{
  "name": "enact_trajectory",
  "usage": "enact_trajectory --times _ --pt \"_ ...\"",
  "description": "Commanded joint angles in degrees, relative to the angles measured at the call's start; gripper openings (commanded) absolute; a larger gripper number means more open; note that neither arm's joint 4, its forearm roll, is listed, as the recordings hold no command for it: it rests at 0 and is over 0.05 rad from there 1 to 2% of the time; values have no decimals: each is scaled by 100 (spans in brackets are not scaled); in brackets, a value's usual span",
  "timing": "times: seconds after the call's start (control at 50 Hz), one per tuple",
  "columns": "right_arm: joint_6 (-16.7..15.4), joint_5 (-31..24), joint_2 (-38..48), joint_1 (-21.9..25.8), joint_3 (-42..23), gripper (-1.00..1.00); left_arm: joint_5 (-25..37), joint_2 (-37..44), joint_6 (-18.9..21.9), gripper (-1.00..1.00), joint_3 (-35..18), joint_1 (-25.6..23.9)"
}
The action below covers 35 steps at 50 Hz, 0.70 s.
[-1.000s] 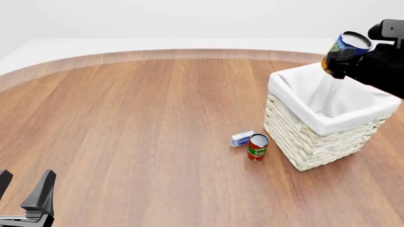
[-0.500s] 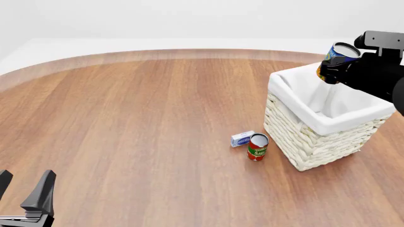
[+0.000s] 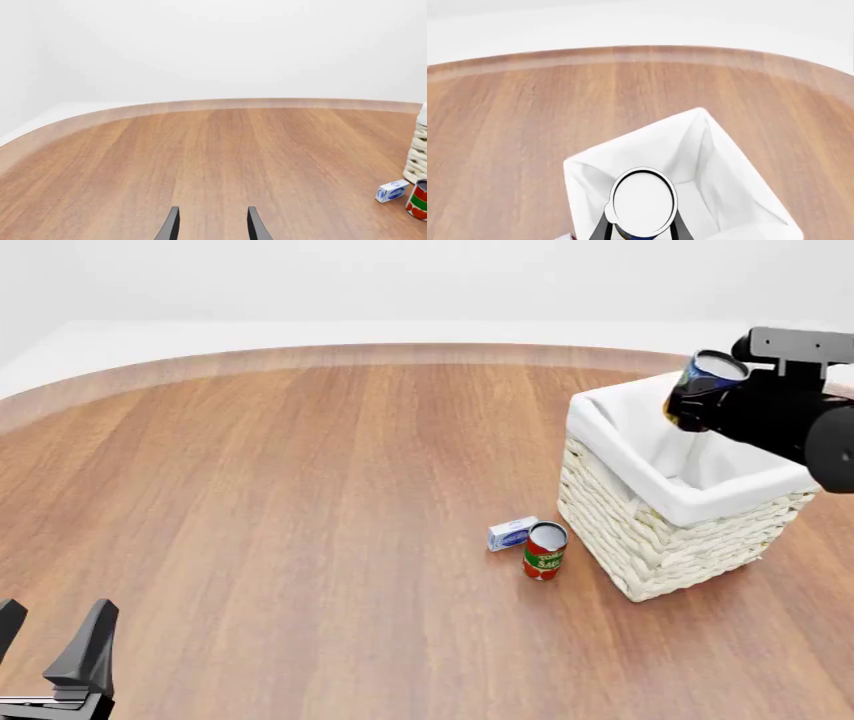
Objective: Pick up the alphabet soup and the cream cheese box, and put them in the basket.
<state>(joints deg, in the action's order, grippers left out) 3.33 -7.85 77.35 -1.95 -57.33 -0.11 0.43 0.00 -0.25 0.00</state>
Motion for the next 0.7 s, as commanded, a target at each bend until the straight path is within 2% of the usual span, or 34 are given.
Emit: enact_trajectory --times 0.02,0.3,0.7 --pt "58 142 116 -54 57 -100 0 0 0 100 0 0" --pt "-43 202 262 -186 73 -100 0 0 0 100 0 0" --pt "-53 326 494 -125 73 -100 0 0 0 100 0 0"
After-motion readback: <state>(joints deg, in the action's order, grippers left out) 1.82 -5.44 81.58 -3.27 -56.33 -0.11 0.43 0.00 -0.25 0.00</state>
